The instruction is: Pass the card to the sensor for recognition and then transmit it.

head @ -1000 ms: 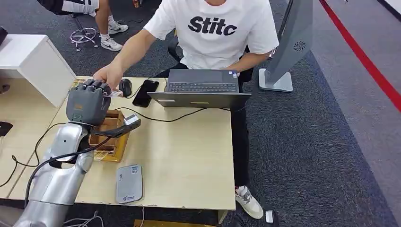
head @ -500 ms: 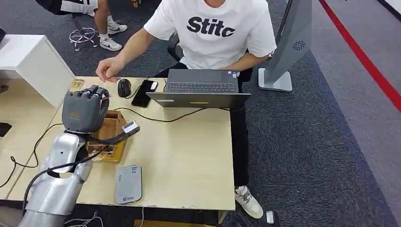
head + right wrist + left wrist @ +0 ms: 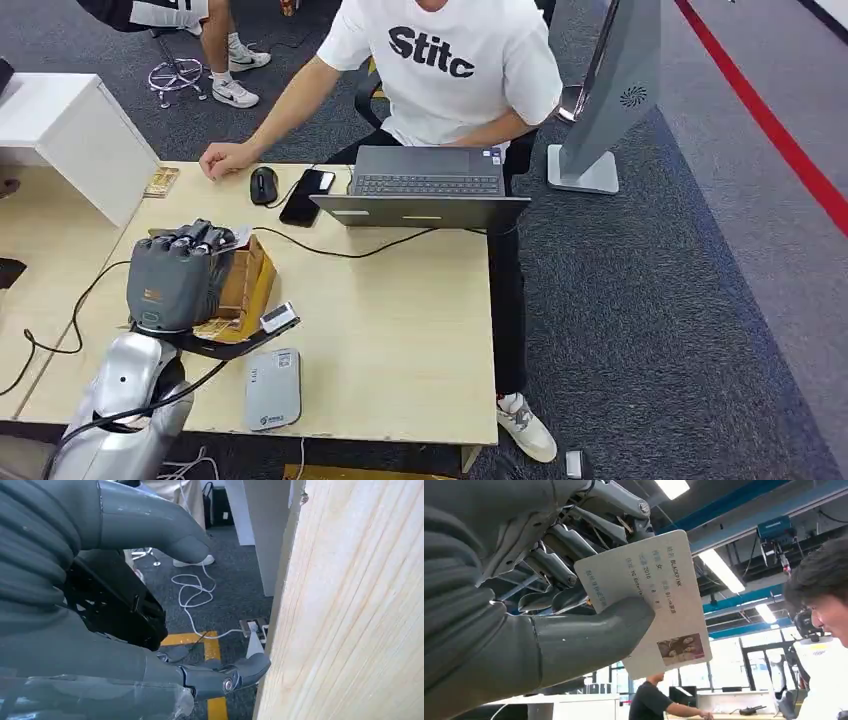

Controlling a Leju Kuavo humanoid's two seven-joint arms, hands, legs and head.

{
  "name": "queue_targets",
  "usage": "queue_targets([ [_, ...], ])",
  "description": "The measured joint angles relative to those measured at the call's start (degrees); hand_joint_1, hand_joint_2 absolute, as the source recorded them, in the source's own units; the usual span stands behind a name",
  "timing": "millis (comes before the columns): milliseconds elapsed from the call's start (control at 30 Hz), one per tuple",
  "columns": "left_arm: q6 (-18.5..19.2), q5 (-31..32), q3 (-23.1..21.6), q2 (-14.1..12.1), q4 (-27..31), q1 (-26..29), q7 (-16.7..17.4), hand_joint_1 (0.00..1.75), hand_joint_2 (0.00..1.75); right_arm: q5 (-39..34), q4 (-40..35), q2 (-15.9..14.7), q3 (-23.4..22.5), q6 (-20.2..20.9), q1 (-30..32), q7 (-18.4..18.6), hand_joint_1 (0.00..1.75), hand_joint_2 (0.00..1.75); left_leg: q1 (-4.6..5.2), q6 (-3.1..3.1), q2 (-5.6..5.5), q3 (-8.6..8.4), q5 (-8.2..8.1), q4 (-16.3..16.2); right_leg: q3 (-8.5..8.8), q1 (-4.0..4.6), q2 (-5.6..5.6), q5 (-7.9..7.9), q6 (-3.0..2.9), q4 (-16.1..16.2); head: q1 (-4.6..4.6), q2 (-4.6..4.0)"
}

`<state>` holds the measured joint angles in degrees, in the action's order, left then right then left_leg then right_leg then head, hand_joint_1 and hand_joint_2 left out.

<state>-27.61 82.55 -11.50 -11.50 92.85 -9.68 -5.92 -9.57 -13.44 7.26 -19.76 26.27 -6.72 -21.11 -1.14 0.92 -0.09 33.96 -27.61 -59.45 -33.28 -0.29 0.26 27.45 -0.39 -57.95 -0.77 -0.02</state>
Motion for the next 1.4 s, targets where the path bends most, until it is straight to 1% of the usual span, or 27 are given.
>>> queue_targets([
  [100,-0.08,0.0,0.0,-0.04,0.15,0.15,-0.11,1.75,1.75,-0.11,0.0,0.0,0.0,0.07,-0.01,-0.02,0.0,1.75,0.0,0.0,-0.01,0.02,0.0,0.0,0.01,0.0,0.0,0.0,0.0,0.0,0.0,0.0],
  [167,-1.1,-0.04,0.0,-0.04,1.45,2.33,-1.18,1.75,1.75,-0.92,0.0,0.0,-0.09,0.35,0.05,-0.22,0.0,1.75,0.01,-0.04,0.07,-0.01,-0.05,0.02,0.01,-0.01,0.11,0.01,0.0,0.0,-0.02,0.0],
  [233,-3.02,-0.18,0.0,0.07,3.66,6.16,-1.95,1.75,1.75,-1.49,0.0,0.0,-0.37,0.74,0.31,-0.57,0.0,1.75,0.02,0.0,0.19,-0.05,-0.15,0.02,0.0,-0.01,0.26,0.05,-0.01,0.0,-0.04,0.0],
  [333,-7.55,-0.33,0.0,0.83,8.51,15.7,-2.91,1.75,1.75,-2.43,0.02,0.0,-1.14,1.25,1.05,-1.29,0.0,1.75,0.02,-0.05,0.23,-0.06,-0.33,0.01,-0.02,-0.02,0.26,0.21,0.02,0.03,-0.04,0.0],
  [400,-8.85,-0.79,0.0,1.27,10.43,20.02,-2.99,1.75,1.75,-2.54,0.02,0.0,-1.62,1.33,1.33,-1.42,0.0,1.75,0.02,-0.07,0.17,-0.04,-0.35,0.01,-0.01,-0.02,0.19,0.29,0.04,0.05,-0.04,0.0],
  [433,-8.92,-1.09,0.0,1.47,11.09,21.54,-2.99,1.75,1.75,-2.67,0.04,0.0,-1.77,1.36,1.38,-1.46,0.0,1.75,0.02,-0.07,0.14,-0.04,-0.36,0.01,0.01,-0.02,0.14,0.3,0.04,0.05,-0.02,0.0],
  [467,-8.15,-1.6,0.02,1.57,11.59,22.83,-2.99,1.75,1.75,-2.78,0.04,0.0,-1.88,1.42,1.39,-1.46,0.0,1.75,0.02,-0.07,0.14,-0.04,-0.36,0.01,0.01,-0.02,0.13,0.31,0.05,0.05,-0.04,0.0],
  [533,-3.77,-2.76,0.35,2.12,11.58,24.4,-2.97,1.75,1.75,-2.75,0.04,0.0,-1.99,1.49,1.41,-1.51,0.0,1.75,0.02,-0.07,0.14,-0.05,-0.36,0.02,0.03,-0.02,0.11,0.31,0.05,0.05,-0.07,0.0],
  [633,-4.66,-3.61,0.9,3.41,6.64,24.62,-5.16,1.75,1.75,-2.4,0.02,0.0,-2.3,1.4,1.37,-1.38,0.0,1.75,0.02,-0.06,0.11,-0.07,-0.35,0.02,0.07,-0.02,0.07,0.3,0.04,0.04,-0.04,0.0],
  [833,-5.4,-4.42,0.9,5.81,0.49,25.06,-6.49,1.75,1.75,-2.23,0.02,0.02,-2.73,1.31,1.35,-1.36,0.0,1.75,0.01,-0.06,0.11,-0.1,-0.31,0.02,0.09,-0.02,0.07,0.26,0.01,0.02,-0.04,0.0],
  [1033,-5.22,-5.46,0.9,6.75,-1.72,25.67,-6.01,1.75,1.75,-2.16,0.02,0.02,-2.86,1.36,1.34,-1.36,0.0,1.75,0.02,-0.07,0.11,-0.09,-0.32,0.01,0.09,-0.02,0.07,0.27,0.01,0.03,-0.04,0.0],
  [1400,-4.79,-5.73,0.96,7.08,-3.93,25.9,-5.62,1.75,1.75,-1.92,0.02,0.02,-2.95,1.4,1.34,-1.36,0.0,1.75,0.01,-0.07,0.11,-0.09,-0.32,0.02,0.09,-0.02,0.06,0.27,0.01,0.02,-0.04,0.0],
])
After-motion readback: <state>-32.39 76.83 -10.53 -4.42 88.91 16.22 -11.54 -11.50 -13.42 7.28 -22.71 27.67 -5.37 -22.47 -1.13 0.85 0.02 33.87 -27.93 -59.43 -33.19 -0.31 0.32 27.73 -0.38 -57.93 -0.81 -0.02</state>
